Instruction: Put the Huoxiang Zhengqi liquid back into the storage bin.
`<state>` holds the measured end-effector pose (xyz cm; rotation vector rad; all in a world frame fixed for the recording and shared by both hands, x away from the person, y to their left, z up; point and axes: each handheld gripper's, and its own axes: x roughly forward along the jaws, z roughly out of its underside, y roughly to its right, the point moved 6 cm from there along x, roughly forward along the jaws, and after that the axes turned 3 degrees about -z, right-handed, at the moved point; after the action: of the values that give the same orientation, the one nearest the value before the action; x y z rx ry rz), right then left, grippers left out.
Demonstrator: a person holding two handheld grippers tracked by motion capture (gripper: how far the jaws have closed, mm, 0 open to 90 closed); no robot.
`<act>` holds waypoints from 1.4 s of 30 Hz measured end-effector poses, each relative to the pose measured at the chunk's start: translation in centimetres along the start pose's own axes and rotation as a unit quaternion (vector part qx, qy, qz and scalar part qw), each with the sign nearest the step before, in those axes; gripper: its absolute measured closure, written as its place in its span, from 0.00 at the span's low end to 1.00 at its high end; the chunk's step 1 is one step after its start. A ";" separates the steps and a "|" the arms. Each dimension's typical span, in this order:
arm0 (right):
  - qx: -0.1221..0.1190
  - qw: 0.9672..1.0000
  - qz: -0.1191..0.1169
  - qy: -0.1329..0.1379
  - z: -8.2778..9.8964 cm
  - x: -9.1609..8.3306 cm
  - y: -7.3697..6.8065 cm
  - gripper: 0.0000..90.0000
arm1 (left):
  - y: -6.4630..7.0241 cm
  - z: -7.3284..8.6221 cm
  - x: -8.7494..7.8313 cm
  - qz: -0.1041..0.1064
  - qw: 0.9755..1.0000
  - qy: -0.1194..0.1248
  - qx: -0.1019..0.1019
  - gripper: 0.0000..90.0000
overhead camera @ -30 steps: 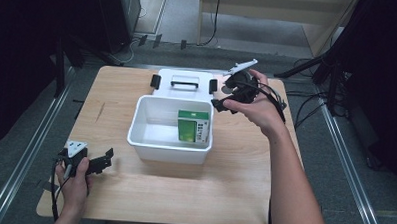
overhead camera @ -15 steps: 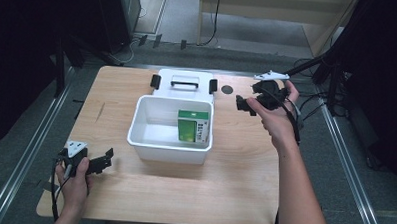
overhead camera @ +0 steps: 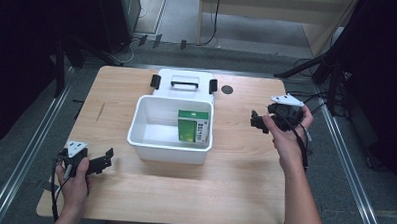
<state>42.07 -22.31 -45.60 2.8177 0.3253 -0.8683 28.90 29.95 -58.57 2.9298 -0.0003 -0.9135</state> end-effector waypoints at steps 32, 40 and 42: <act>0.070 0.995 0.052 0.051 12.7 -2.5 5.4 0.00 | 0.3 0.1 -0.1 -0.006 1.000 0.001 0.015 0.02; 0.069 0.995 0.048 0.062 14.4 -3.4 5.9 0.00 | 0.3 0.1 -0.1 -0.006 1.000 0.002 0.018 0.02; 0.070 0.994 0.051 0.062 14.9 -3.6 6.0 0.00 | 0.3 0.1 -0.1 -0.007 1.000 0.002 0.018 0.02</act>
<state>32.76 -32.01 -55.09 2.9942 0.1394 -0.7239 28.75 29.62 -58.53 2.9685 0.0031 -0.9188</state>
